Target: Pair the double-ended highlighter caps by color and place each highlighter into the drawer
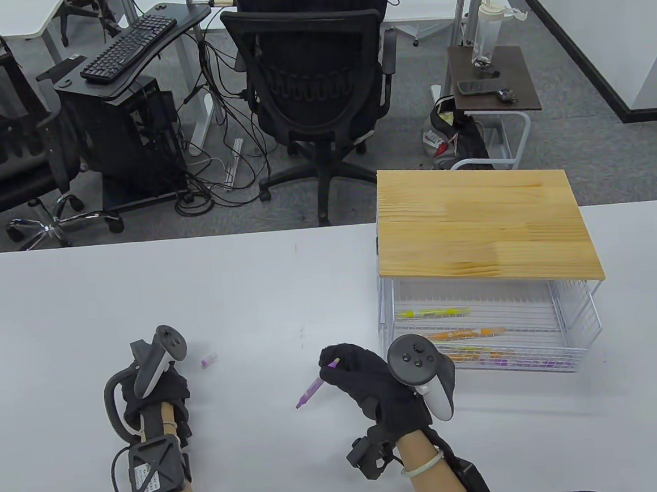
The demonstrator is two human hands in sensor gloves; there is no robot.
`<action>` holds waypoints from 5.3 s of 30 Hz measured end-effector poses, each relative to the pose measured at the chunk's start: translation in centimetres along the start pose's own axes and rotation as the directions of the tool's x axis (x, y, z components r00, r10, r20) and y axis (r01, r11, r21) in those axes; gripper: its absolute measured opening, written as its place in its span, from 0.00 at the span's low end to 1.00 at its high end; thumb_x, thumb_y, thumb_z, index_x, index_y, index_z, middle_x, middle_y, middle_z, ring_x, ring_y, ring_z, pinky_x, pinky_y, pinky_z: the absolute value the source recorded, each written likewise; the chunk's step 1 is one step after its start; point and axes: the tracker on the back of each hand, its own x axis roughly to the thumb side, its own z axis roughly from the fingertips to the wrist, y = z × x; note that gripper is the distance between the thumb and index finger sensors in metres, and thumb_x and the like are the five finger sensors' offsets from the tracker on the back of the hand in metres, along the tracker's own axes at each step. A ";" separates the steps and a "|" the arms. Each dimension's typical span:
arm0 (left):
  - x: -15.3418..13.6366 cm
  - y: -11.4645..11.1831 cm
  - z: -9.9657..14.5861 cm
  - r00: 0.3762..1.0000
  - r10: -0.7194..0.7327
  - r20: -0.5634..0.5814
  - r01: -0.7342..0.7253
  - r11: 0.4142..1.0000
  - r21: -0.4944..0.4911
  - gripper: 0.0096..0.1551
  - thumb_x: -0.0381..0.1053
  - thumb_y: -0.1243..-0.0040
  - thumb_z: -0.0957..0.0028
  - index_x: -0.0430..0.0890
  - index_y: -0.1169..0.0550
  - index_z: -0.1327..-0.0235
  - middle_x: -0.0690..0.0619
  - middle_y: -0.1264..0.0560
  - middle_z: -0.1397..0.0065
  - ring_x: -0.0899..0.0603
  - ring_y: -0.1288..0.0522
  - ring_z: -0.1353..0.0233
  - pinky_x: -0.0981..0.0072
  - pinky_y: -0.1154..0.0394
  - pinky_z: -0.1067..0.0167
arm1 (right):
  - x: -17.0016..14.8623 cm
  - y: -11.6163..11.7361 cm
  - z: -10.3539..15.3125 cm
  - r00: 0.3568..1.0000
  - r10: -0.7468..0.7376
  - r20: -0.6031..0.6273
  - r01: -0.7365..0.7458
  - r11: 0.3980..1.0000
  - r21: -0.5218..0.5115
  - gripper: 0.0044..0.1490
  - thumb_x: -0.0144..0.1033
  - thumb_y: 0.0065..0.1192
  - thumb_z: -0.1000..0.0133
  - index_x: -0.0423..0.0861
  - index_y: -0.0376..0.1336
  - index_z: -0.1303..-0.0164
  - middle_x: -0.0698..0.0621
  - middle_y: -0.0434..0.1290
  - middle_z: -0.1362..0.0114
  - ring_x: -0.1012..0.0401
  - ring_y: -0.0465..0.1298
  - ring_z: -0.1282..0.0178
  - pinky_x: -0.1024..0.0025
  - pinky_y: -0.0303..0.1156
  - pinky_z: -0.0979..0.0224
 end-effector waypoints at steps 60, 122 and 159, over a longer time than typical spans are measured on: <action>2.6 5.6 17.8 0.351 0.444 0.824 -0.652 0.748 -0.125 0.24 0.42 0.32 0.54 0.49 0.18 0.42 0.47 0.19 0.37 0.49 0.13 0.48 0.53 0.23 0.35 | -1.5 0.6 0.6 0.982 -0.163 0.101 0.157 0.986 0.060 0.26 0.56 0.48 0.32 0.54 0.57 0.28 0.56 0.72 0.31 0.62 0.75 0.34 0.59 0.59 0.09; 3.2 4.6 17.4 0.634 0.286 0.718 -0.566 0.805 0.179 0.29 0.52 0.36 0.51 0.52 0.23 0.33 0.49 0.23 0.28 0.42 0.19 0.36 0.41 0.33 0.31 | -0.8 1.4 0.4 0.999 0.040 0.031 -0.041 0.998 0.045 0.35 0.32 0.51 0.32 0.44 0.46 0.14 0.42 0.64 0.22 0.41 0.69 0.29 0.36 0.55 0.20; 2.8 1.9 4.6 0.966 0.027 0.255 -0.062 0.990 0.128 0.40 0.54 0.31 0.60 0.65 0.30 0.29 0.62 0.24 0.25 0.47 0.25 0.25 0.43 0.39 0.23 | 1.6 -0.4 1.8 0.906 0.415 0.080 -0.412 0.910 -0.042 0.30 0.27 0.66 0.36 0.44 0.64 0.21 0.45 0.72 0.24 0.40 0.73 0.29 0.32 0.56 0.21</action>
